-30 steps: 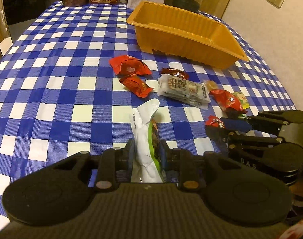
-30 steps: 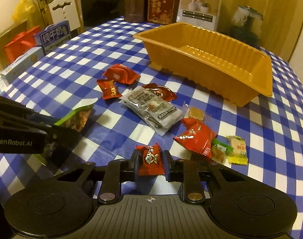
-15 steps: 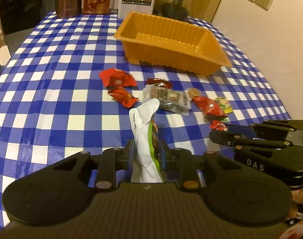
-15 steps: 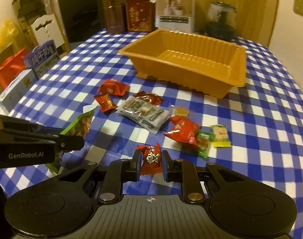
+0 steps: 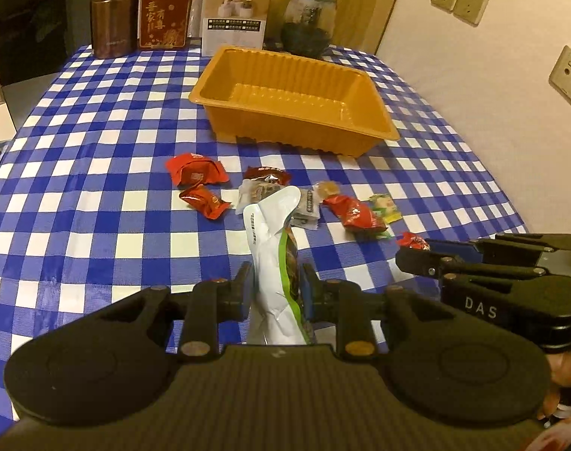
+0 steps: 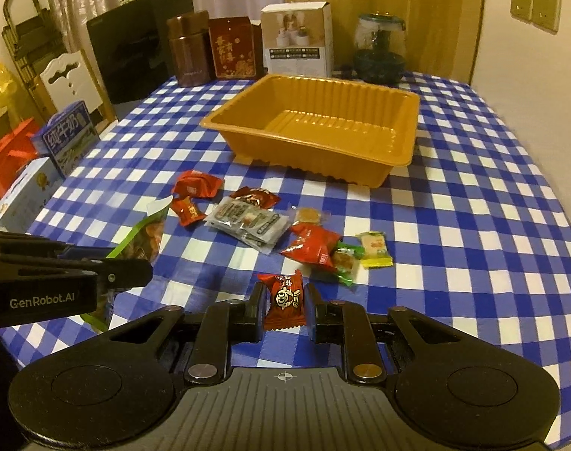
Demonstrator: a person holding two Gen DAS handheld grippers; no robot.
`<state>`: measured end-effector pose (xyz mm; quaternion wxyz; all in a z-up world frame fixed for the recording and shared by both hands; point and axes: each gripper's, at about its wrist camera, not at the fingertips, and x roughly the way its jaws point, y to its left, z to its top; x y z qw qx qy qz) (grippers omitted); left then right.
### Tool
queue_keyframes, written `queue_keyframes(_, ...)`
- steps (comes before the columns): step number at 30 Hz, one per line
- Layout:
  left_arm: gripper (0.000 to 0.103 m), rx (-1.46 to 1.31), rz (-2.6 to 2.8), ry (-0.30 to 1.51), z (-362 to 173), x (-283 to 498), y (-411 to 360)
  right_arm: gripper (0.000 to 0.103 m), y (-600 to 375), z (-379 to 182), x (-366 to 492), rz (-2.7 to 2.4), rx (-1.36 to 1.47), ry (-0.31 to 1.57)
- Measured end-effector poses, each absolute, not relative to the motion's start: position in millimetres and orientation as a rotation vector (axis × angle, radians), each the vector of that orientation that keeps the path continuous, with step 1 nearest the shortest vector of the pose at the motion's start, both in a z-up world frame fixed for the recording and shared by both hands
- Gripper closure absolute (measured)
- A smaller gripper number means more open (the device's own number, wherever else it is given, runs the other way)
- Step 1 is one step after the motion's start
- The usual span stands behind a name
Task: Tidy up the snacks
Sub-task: 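Carry the white snack and red candy over the orange tray with both grippers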
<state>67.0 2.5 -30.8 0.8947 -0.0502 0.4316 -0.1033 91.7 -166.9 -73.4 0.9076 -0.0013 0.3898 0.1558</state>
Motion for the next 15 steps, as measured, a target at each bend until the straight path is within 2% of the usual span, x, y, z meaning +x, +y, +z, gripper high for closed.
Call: queue_keyframes(15,0.080,-0.071,-0.242,0.853,-13,89,-9,0.082,-179,-62,104,0.289,0.011,0.780)
